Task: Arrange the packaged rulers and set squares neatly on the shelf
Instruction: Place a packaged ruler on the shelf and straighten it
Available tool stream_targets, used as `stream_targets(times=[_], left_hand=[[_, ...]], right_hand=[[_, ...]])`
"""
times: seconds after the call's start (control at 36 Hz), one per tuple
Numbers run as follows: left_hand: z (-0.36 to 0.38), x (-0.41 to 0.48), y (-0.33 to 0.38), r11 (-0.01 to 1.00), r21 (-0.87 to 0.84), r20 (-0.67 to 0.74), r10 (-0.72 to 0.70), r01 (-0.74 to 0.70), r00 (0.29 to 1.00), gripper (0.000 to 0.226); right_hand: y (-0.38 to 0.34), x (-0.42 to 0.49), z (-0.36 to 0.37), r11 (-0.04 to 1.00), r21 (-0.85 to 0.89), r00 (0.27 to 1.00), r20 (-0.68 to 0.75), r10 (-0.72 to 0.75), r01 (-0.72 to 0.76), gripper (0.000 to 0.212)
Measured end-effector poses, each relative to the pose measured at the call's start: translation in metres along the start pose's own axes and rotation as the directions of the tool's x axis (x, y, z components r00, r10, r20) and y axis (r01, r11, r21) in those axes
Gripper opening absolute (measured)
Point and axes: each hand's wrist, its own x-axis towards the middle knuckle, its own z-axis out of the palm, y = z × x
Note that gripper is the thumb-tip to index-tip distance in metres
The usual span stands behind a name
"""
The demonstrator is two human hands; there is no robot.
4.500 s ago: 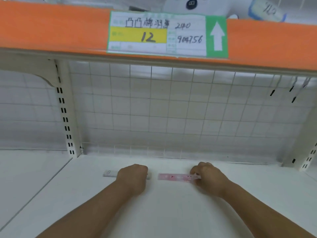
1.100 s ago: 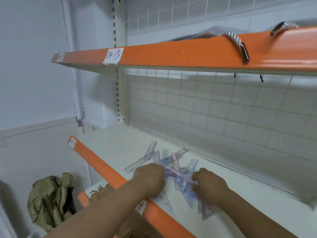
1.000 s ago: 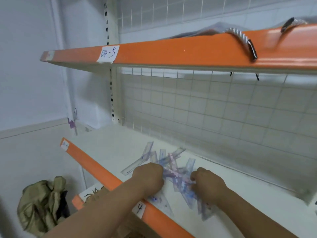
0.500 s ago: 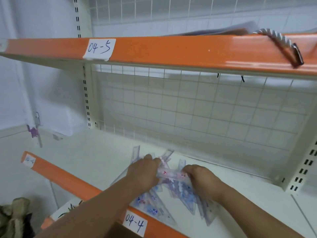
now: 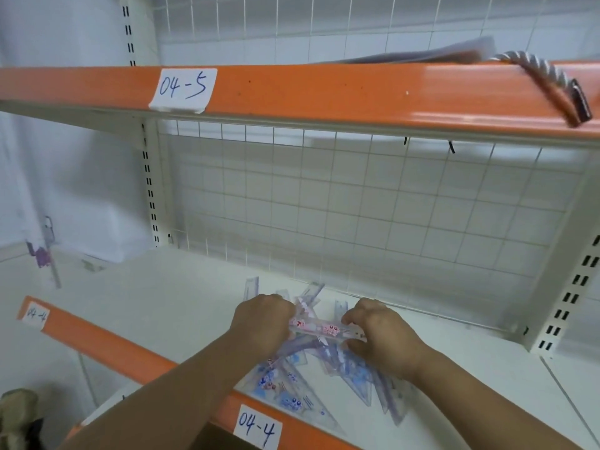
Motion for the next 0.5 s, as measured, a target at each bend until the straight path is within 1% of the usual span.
stream_targets(times=[0.11, 0.22, 0.36, 0.5], left_hand=[[-0.001, -0.001, 0.000, 0.999, -0.034, -0.011, 0.003, -0.003, 1.000, 0.030], [-0.004, -0.002, 0.001, 0.998, -0.069, -0.024, 0.012, -0.014, 1.000, 0.032], [-0.007, -0.004, 0.005, 0.995, -0.096, -0.023, 0.023, -0.025, 0.999, 0.035], [-0.007, -0.005, 0.011, 0.996, -0.061, -0.002, 0.060, -0.060, 0.998, 0.030]], right_hand=[[-0.002, 0.001, 0.001, 0.999, -0.028, 0.999, -0.019, -0.036, 0.036, 0.041], [-0.005, 0.001, 0.004, 0.994, -0.083, 0.996, -0.055, -0.070, 0.066, 0.032], [-0.007, -0.005, 0.004, 0.993, -0.115, 0.988, -0.144, -0.047, 0.030, 0.031], [-0.009, -0.018, 0.002, 0.990, -0.132, 0.982, -0.189, 0.020, -0.045, 0.034]])
